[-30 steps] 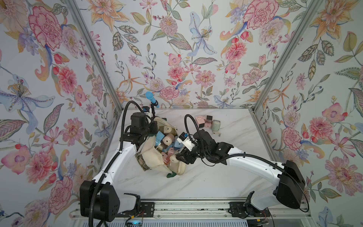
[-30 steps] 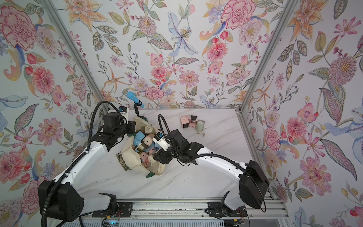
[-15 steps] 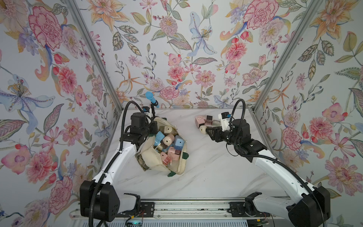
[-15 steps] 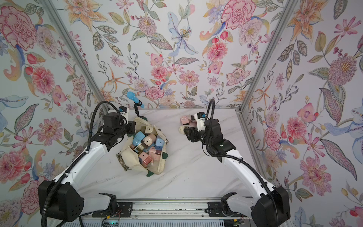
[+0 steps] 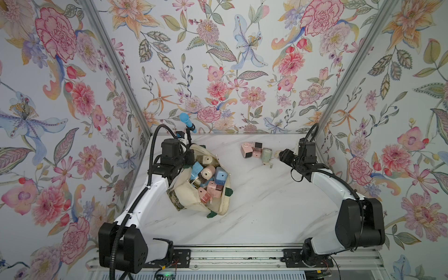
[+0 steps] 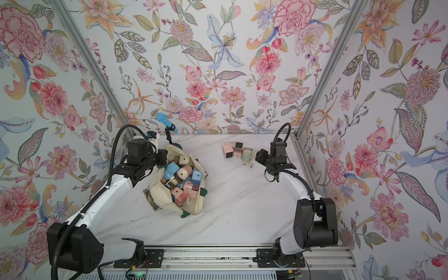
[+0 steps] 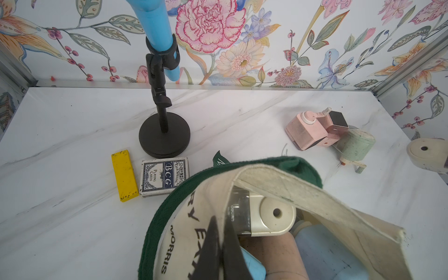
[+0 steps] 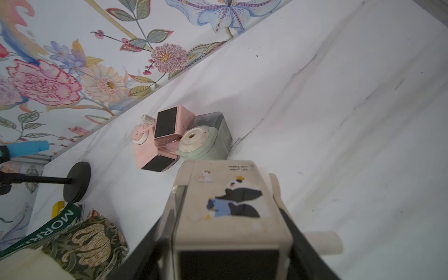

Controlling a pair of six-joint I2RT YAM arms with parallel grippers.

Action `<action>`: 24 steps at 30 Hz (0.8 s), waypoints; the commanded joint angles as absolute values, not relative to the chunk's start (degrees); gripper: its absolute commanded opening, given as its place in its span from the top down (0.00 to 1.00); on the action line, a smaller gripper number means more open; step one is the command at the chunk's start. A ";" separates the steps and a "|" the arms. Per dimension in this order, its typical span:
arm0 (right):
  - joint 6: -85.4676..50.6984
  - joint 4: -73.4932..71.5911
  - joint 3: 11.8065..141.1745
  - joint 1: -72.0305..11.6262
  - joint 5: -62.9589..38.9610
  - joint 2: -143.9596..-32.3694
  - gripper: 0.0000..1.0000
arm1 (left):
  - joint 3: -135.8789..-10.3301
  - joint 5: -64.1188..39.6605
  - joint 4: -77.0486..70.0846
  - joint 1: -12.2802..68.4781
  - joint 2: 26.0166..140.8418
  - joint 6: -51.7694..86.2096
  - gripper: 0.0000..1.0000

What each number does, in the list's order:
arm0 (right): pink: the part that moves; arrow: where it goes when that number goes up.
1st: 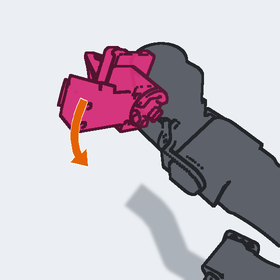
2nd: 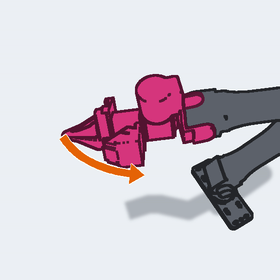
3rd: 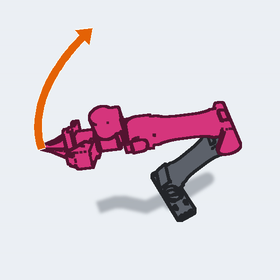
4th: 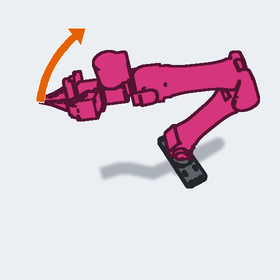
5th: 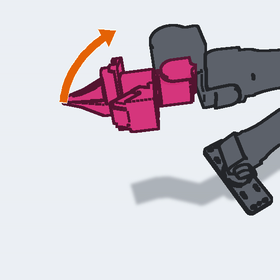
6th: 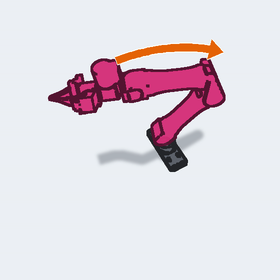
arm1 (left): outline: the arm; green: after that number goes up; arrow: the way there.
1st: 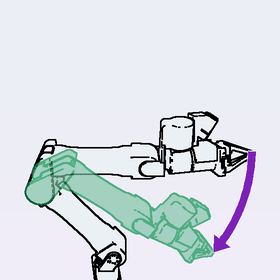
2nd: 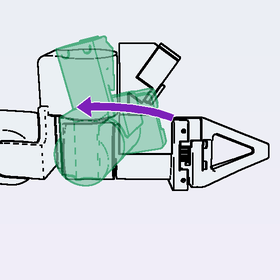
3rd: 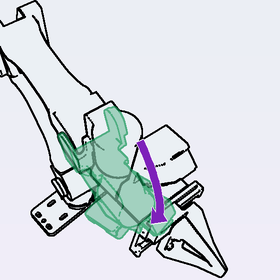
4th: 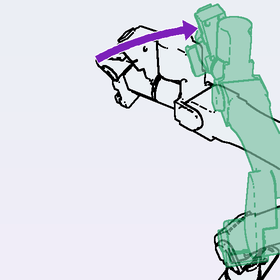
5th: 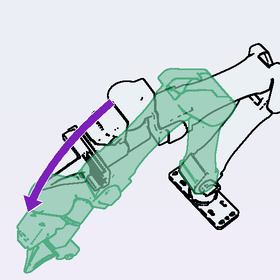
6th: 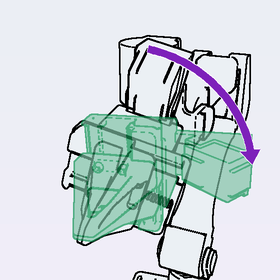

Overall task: Take out the pencil sharpeners from the tote bags
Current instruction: Place the pencil sharpener at the center of the board.

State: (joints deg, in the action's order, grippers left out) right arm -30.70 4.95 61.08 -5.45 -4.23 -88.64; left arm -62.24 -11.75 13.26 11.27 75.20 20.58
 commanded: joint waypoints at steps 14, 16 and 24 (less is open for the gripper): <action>-19.43 11.43 84.04 -7.64 9.71 -115.04 0.60 | -64.53 -13.01 10.97 11.08 73.62 21.17 1.00; -18.78 11.42 85.23 -7.97 9.66 -117.06 0.58 | -64.47 -12.92 11.03 11.03 73.65 21.14 1.00; -18.18 11.49 85.90 -9.14 10.02 -119.62 0.28 | -64.70 -13.40 11.08 10.55 74.00 21.53 1.00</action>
State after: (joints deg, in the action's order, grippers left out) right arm -18.85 10.55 85.14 -8.64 8.86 -118.63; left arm -62.24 -11.79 13.26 11.11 75.20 20.84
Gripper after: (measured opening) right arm 0.699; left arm 0.051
